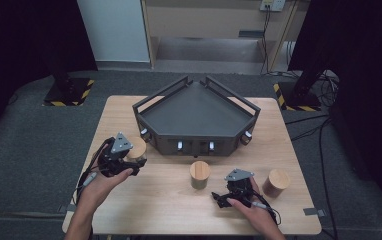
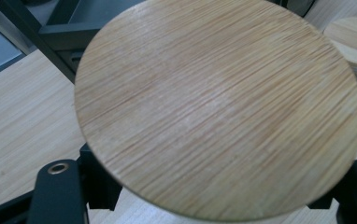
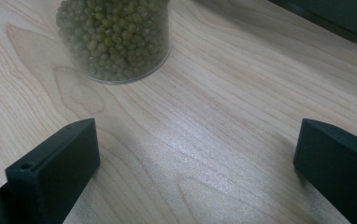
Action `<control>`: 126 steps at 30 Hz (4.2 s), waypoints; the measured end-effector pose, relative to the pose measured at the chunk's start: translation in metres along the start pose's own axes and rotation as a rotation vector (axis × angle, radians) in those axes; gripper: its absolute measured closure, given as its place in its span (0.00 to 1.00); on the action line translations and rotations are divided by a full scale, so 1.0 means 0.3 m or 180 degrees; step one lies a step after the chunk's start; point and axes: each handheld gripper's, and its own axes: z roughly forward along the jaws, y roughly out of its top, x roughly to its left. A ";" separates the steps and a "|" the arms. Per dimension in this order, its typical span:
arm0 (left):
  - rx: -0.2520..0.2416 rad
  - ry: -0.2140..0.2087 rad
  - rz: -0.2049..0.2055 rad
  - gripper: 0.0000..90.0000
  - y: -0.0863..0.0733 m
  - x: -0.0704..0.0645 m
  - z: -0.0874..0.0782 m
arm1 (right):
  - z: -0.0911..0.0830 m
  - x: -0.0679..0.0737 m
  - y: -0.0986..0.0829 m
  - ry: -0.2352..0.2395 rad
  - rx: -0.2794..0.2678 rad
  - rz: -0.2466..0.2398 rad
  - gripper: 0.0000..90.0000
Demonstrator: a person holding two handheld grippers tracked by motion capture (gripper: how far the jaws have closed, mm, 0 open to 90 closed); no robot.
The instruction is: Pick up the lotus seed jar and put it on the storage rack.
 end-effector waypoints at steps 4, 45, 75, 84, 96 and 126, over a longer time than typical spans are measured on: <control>0.0001 -0.0018 0.0017 0.27 0.017 0.003 0.006 | 0.000 0.000 0.000 0.0000 0.0000 -0.0001 0.01; -0.0062 -0.0110 0.0166 0.27 0.175 0.007 0.051 | 0.000 0.000 0.000 0.0000 0.0001 -0.0001 0.01; -0.0078 -0.0081 0.0166 0.27 0.248 0.039 0.102 | 0.000 0.000 0.000 0.0001 0.0000 -0.0002 0.01; -0.0078 -0.0085 0.0181 0.27 0.273 0.050 0.123 | 0.000 0.000 0.000 0.0001 0.0001 -0.0001 0.01; -0.0084 -0.0097 0.0184 0.27 0.306 0.053 0.167 | 0.000 0.000 0.000 0.0001 0.0001 -0.0001 0.01; -0.0064 -0.0087 0.0140 0.27 0.388 0.084 0.276 | 0.000 0.000 0.000 0.0002 -0.0003 0.0002 0.01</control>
